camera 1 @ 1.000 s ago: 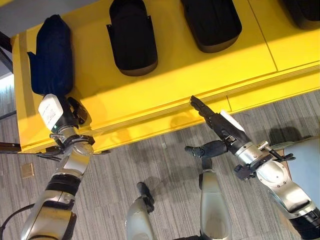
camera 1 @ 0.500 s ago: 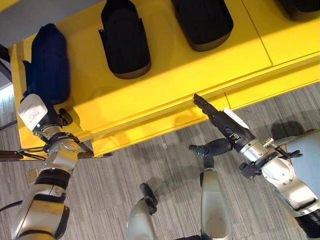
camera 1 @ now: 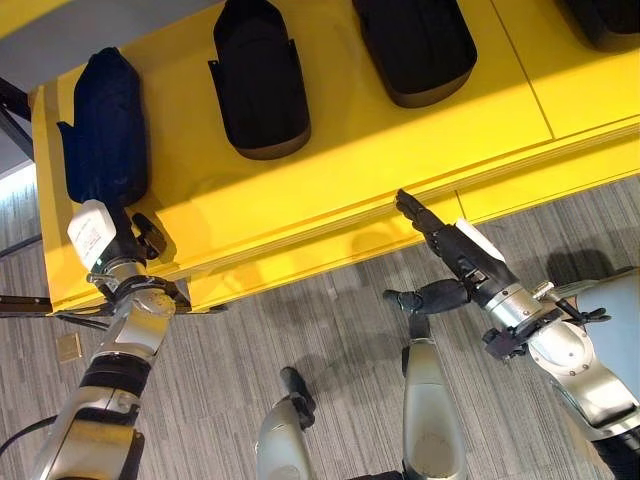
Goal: Move parts from the plastic box to the shelf.
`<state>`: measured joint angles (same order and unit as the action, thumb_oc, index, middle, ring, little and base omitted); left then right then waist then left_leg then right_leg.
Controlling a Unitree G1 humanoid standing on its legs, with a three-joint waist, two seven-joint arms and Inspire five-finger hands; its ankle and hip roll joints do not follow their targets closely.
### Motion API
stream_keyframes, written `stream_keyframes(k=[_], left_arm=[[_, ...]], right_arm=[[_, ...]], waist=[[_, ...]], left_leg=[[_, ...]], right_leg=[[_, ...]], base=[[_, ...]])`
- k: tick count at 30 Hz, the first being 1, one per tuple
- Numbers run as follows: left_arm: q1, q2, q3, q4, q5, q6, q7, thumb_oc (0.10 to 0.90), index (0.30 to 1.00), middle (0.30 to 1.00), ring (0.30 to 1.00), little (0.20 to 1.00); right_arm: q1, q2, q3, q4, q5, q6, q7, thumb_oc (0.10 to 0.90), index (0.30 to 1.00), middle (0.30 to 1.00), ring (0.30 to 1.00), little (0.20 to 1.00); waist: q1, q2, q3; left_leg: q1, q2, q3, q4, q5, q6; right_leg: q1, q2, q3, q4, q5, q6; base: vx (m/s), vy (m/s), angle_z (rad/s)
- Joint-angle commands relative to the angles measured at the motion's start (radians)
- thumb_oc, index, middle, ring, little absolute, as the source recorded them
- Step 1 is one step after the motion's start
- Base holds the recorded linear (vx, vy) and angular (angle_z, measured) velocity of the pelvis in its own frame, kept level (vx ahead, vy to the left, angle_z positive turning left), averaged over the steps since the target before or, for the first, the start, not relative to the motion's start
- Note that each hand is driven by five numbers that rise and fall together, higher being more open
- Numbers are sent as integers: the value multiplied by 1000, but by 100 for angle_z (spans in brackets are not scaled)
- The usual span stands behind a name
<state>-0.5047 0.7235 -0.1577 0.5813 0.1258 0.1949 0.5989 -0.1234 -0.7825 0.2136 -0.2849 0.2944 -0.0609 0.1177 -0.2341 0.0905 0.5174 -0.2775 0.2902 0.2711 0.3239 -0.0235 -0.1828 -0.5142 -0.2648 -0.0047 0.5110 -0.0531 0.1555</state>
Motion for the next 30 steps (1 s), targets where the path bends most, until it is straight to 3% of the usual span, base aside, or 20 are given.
stream_keyframes(k=[1, 8, 30], left_arm=[[4, 68, -18, -7, 39, 3, -26, 900, 1000, 1000, 1000, 1000], [39, 62, -25, 19, 26, -26, -47, 900, 1000, 1000, 1000, 1000], [193, 26, 13, -159, 45, -43, -49, 900, 1000, 1000, 1000, 1000]], right_arm=[[-49, 69, -52, -120, 5, -116, 6, 900, 1000, 1000, 1000, 1000], [-39, 57, -61, -122, 11, -120, 13, 900, 1000, 1000, 1000, 1000], [27, 63, -104, -135, -9, -139, 10, 900, 1000, 1000, 1000, 1000]], waist=[[-25, -62, -52], [-29, -55, -54], [-12, -39, -54]], left_leg=[[-13, -67, 33, 98, -55, 77], [-6, -68, 38, 96, -55, 77], [8, -80, 29, 74, -41, 80]], right_leg=[[67, 87, -21, 28, -120, -57], [69, 86, -18, 29, -124, -58], [73, 77, -32, 33, -132, -61]], base=[[0, 0, 0], [14, 13, 0], [-3, 0, 0]])
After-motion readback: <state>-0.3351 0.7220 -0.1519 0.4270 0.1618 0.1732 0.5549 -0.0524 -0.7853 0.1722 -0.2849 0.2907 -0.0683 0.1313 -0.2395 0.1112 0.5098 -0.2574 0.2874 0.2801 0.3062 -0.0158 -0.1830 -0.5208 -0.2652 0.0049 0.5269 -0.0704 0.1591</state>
